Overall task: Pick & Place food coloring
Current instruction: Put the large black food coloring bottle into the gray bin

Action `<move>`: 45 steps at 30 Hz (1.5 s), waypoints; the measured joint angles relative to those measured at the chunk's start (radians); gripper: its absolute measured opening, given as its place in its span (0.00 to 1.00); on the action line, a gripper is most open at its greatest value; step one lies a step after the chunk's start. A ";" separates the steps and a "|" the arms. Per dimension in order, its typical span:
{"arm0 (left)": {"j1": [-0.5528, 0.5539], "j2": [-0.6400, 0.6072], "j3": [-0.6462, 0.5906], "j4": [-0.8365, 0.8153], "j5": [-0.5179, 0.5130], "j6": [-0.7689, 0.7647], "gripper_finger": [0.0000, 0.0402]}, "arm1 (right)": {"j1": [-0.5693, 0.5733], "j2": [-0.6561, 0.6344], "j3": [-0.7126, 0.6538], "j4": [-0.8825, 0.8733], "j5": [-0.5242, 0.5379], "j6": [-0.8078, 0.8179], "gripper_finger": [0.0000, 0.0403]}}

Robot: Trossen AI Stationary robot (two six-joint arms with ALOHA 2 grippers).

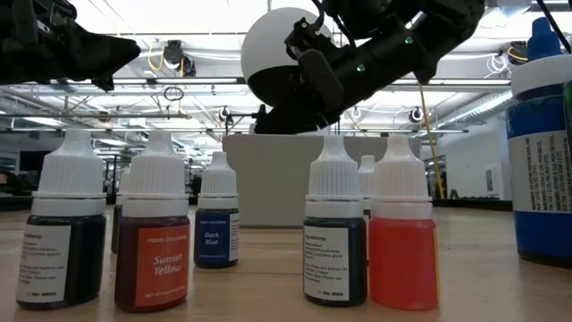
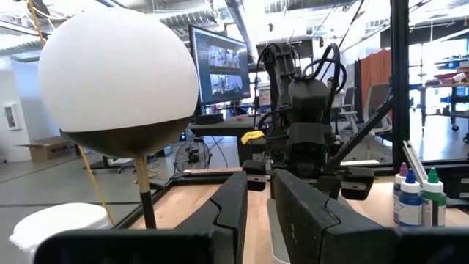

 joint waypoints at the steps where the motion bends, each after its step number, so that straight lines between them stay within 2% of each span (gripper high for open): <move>1: 0.000 0.000 0.000 0.000 0.000 0.003 0.19 | -0.002 0.000 0.000 0.001 -0.003 0.000 0.27; 13: 0.000 0.000 0.000 0.000 0.000 0.010 0.19 | -0.008 0.000 0.000 0.014 -0.021 0.020 0.28; 27: 0.000 0.000 0.000 0.008 0.000 0.008 0.19 | -0.011 0.065 0.002 0.054 -0.017 0.042 0.31; 36: 0.000 0.000 0.000 0.007 0.000 0.007 0.19 | -0.011 0.068 0.001 0.063 0.011 0.034 0.42; 45: 0.000 0.000 0.000 0.007 0.002 -0.009 0.19 | -0.011 0.068 0.000 0.092 0.011 0.060 0.62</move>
